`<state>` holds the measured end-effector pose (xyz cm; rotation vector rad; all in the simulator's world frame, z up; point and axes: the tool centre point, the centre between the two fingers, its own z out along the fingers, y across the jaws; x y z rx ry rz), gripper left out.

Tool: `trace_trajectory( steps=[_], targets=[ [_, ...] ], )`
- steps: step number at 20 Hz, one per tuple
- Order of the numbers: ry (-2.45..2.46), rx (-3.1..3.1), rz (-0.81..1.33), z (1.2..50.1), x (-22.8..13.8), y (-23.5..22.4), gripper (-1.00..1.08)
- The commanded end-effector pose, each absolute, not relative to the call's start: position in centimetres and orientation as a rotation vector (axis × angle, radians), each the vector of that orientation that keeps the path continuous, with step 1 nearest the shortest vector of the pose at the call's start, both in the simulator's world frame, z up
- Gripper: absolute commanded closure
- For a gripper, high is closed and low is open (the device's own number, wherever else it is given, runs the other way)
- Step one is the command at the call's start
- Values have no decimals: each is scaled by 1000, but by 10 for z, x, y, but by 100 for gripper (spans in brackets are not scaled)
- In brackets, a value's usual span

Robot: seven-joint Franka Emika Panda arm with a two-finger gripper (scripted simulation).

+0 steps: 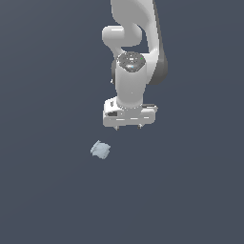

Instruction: Pick up the object and move it to a goal position.

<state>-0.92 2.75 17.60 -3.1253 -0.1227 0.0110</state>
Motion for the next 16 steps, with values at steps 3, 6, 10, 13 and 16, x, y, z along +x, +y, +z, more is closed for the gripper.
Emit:
trace_trajectory(
  steps=[3,6,10,13,16],
  targets=[
    [-132,-3126,7,178,-8,28,-92],
    [-177,-3129,-13,186,-5,33,-92],
    [-236,-3131,-32,196,-3,40,-92],
    [-233,-3131,-31,196,-3,39,-92],
    [-192,-3132,-28,191,-1,33,-92]
  ],
)
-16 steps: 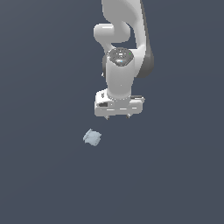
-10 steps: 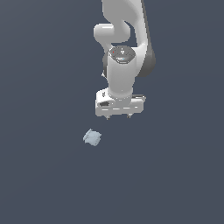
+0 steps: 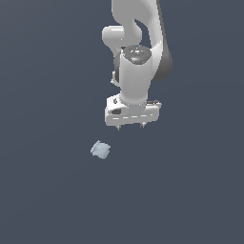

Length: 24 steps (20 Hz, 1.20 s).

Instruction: Pick up the object and move it to a goal position.

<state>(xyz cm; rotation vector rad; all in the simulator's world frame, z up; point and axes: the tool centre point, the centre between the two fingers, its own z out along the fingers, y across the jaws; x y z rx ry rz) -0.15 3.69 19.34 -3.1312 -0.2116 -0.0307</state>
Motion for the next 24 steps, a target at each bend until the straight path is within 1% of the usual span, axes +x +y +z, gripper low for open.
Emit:
trace_trajectory(
  steps=[1,6,17,24],
  targets=[
    [-170,-3132,-27,189,0,30,-92],
    [4,-3131,-20,170,9,5,-92],
    [561,-3085,-2,105,24,-84,-92],
    [692,-3064,0,90,25,-106,-92]
  ],
)
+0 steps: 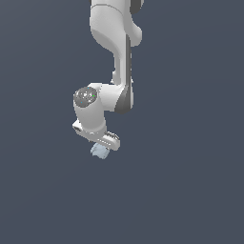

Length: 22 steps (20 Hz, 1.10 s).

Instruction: Pick up the object and move it to a goal position.

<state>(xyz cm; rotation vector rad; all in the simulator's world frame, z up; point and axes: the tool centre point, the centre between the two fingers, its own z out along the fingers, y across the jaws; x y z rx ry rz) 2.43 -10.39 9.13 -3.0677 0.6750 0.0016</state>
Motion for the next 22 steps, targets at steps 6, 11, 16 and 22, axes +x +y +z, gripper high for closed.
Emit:
trace_trajectory(
  steps=[6,11,16,22],
  targets=[
    [685,-3066,2,84,24,-105,-92],
    [691,-3065,1,59,23,-106,-92],
    [695,-3064,0,41,24,-107,-92],
    [695,-3064,0,39,25,-107,108]
  ],
)
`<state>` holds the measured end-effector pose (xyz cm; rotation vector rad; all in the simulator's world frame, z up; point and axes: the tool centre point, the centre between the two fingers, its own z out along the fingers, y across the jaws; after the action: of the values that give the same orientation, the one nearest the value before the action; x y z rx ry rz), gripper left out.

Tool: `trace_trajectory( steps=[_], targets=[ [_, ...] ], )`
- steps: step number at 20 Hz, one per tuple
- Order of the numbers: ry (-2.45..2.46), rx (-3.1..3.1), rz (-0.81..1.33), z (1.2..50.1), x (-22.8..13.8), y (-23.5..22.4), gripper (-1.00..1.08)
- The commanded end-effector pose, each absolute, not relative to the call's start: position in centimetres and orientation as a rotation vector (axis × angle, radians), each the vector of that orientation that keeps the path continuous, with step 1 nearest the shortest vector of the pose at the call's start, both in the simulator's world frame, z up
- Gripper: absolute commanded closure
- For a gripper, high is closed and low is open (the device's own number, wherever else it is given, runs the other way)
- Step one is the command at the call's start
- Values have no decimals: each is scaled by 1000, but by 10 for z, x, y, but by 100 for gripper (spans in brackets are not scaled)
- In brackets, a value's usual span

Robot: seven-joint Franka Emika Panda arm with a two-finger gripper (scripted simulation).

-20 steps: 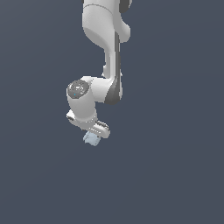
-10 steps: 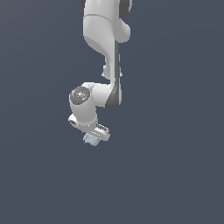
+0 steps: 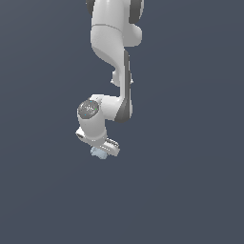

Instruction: Pick up the object and move it to a goal position.

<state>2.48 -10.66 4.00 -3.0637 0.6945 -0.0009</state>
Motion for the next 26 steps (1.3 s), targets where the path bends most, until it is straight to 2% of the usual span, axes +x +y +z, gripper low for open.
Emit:
trace_trajectory(
  steps=[1,15,26],
  targets=[
    [695,-3064,0,39,25,-107,108],
    [694,-3064,-1,52,24,-92,108],
    [694,-3064,-1,121,17,-11,108]
  ],
)
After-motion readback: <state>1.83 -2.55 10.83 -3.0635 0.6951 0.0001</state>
